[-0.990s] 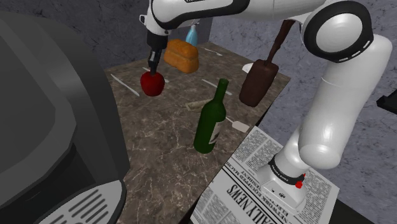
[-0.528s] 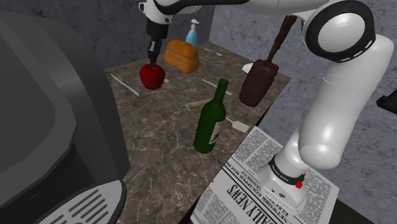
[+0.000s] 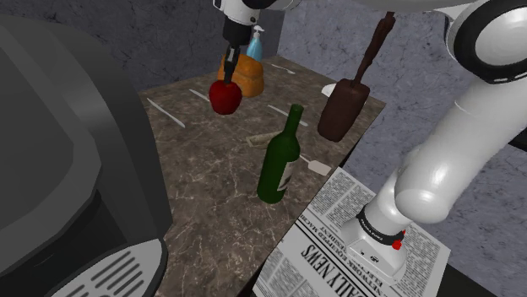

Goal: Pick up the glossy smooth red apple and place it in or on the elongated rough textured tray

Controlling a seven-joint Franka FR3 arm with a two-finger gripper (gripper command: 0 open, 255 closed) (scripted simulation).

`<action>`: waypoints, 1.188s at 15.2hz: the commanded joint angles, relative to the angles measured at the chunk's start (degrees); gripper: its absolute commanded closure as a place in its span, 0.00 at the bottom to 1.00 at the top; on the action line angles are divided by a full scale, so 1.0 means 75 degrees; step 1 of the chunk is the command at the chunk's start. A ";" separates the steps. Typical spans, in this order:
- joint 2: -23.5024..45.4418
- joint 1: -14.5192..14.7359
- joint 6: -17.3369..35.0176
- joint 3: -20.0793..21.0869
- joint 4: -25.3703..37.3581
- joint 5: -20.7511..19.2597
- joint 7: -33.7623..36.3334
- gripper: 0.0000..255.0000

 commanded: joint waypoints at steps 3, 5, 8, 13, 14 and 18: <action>-0.1017 -0.0244 -0.0090 -0.0243 -0.0970 0.0152 -0.0525 1.00; -0.1483 -0.0348 -0.0195 -0.0386 -0.1355 0.0192 -0.0774 1.00; -0.2149 -0.0500 -0.0399 -0.0620 -0.1856 0.0210 -0.1148 1.00; -0.3168 -0.0755 -0.0842 -0.1061 -0.2497 0.0126 -0.1770 1.00; -0.3398 -0.0820 -0.0966 -0.1176 -0.2618 0.0086 -0.1922 1.00; -0.3420 -0.0818 -0.0560 -0.1176 -0.3048 0.0095 -0.1959 1.00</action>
